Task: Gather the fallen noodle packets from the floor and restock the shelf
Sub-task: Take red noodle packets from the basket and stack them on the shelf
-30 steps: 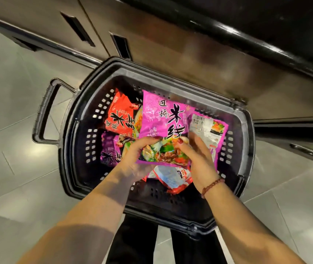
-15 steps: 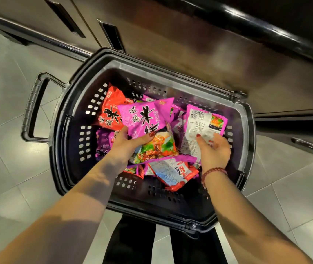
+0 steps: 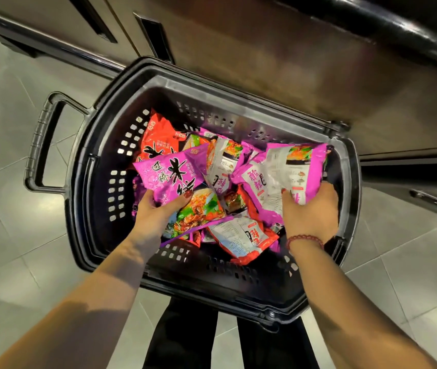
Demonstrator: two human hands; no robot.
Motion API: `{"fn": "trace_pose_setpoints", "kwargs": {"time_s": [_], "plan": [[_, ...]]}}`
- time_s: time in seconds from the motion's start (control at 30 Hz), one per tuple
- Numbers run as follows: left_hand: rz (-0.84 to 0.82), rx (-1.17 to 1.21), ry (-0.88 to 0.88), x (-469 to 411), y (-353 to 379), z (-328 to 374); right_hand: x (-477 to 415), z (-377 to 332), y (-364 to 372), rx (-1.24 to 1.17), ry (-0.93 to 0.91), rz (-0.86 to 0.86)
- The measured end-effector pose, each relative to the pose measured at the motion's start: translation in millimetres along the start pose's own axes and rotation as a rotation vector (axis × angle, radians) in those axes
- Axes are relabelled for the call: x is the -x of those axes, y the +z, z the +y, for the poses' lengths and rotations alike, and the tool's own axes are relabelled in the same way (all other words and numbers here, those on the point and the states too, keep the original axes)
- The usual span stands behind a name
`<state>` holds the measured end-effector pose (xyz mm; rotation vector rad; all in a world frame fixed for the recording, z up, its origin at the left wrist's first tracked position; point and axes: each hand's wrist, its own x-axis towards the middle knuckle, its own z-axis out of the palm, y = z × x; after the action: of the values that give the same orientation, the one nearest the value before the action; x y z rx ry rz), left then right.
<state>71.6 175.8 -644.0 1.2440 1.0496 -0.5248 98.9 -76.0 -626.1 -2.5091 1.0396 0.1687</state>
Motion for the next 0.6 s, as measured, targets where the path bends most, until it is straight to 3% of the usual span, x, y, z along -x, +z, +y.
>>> {"fn": "trace_pose_setpoints", "kwargs": {"time_s": [0.1, 0.23, 0.33, 0.47, 0.53, 0.6], "plan": [[-0.025, 0.037, 0.000, 4.4, -3.8, -1.5, 20.6, 3.6, -1.8, 0.147, -0.225, 0.024], [-0.035, 0.056, -0.002, 9.0, -3.2, -4.3, 42.8, 3.2, 17.1, 0.059, -0.456, -0.301], [-0.037, 0.072, -0.002, 10.9, -3.2, -6.1, 45.8, -0.3, 25.7, -0.210, -0.316, -0.314], [-0.028, 0.067, -0.005, 11.3, -5.3, -8.4, 31.2, 3.0, 29.5, -0.305, -0.164, -0.041], [-0.041, 0.057, 0.000, 9.9, -8.2, -10.1, 17.7, 3.4, 34.1, -0.291, -0.100, -0.075], [-0.053, 0.056, 0.006, 9.0, -10.6, -11.3, 1.1, 9.0, 40.6, -0.105, -0.067, -0.233]]}}
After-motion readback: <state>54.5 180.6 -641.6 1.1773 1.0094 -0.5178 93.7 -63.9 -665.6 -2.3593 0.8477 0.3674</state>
